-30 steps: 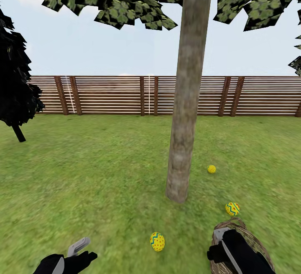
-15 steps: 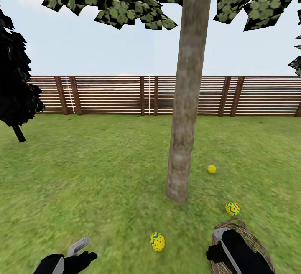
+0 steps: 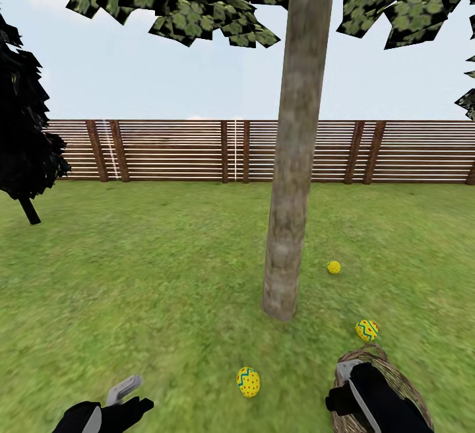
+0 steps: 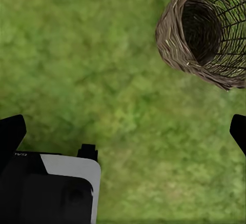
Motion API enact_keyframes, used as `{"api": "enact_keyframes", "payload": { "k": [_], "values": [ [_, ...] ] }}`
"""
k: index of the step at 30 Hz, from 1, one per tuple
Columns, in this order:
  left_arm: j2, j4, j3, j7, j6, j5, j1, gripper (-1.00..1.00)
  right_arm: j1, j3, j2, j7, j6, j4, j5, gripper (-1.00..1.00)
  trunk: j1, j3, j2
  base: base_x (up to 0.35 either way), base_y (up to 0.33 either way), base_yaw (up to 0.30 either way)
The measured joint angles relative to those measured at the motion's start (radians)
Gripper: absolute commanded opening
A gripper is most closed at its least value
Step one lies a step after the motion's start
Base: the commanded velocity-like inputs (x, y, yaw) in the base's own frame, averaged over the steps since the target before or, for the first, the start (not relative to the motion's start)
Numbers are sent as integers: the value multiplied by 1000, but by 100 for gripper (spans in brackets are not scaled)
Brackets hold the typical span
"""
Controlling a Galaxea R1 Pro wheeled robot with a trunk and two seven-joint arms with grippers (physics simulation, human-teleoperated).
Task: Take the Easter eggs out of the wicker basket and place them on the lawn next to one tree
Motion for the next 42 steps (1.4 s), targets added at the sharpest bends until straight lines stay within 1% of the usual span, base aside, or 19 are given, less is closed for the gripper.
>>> {"api": "enact_keyframes", "payload": {
  "k": [21, 30, 42],
  "values": [
    [0, 3, 0, 0, 0, -1, 0, 100, 0, -2, 0, 0, 0, 0, 0, 100, 0, 0, 0, 0, 0, 0],
    [0, 5, 0, 0, 0, -1, 0, 100, 0, 0, 0, 0, 1, 0, 0, 100, 0, 0, 0, -240, 0, 0],
    [0, 5, 1, 0, 0, -1, 0, 100, 0, -2, 0, 0, 1, 0, 0, 100, 0, 0, 0, -30, 0, 0]
  ]
}}
